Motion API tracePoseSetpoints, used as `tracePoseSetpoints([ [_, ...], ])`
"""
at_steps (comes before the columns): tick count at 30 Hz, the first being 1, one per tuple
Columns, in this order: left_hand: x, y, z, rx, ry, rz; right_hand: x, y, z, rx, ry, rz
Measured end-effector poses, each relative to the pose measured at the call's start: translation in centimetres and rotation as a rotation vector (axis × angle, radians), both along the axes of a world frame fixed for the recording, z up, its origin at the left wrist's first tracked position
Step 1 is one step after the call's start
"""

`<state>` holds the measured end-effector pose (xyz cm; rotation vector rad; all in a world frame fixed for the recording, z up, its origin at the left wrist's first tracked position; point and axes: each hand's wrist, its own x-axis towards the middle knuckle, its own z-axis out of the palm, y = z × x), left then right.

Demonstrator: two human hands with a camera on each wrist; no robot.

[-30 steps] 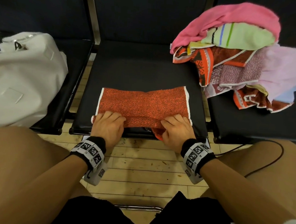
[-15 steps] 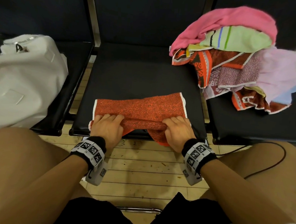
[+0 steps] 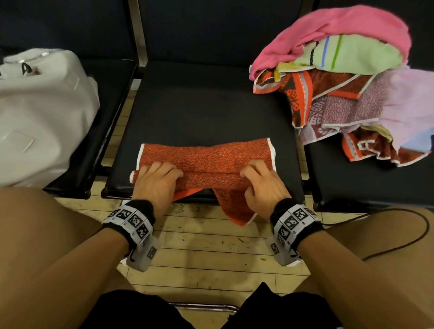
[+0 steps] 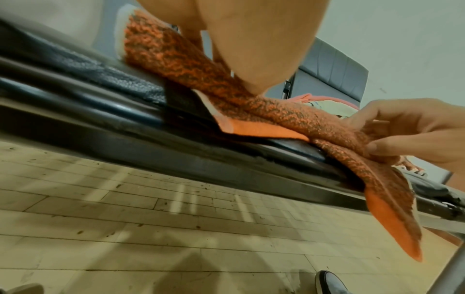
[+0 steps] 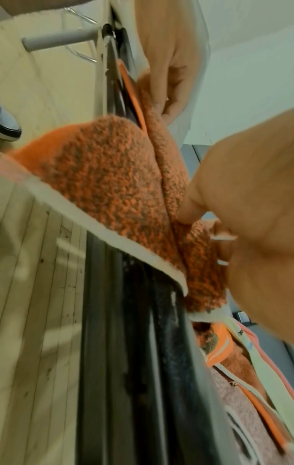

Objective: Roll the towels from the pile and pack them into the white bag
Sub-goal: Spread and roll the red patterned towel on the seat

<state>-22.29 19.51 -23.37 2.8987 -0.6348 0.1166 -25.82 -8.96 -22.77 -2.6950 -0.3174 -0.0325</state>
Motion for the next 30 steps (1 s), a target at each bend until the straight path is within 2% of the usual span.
tracePoseSetpoints([
  [5,-0.3,0.1,0.1,-0.014,0.035,-0.006,-0.3,0.3,-1.5,-0.205,-0.105,-0.025],
  [15,0.2,0.1,-0.1,0.037,0.105,0.023,-0.4,0.8,-1.3,-0.219,-0.035,-0.057],
  [21,0.2,0.0,1.2,0.075,0.172,0.035,-0.3,1.2,-0.9,-0.313,0.011,-0.072],
  [25,0.2,0.1,0.9,0.03,0.164,0.044,-0.1,0.9,-0.8,-0.284,0.04,-0.061],
  [30,0.1,0.0,0.1,-0.027,-0.01,0.072,-0.1,0.8,-0.4,-0.056,-0.063,-0.116],
])
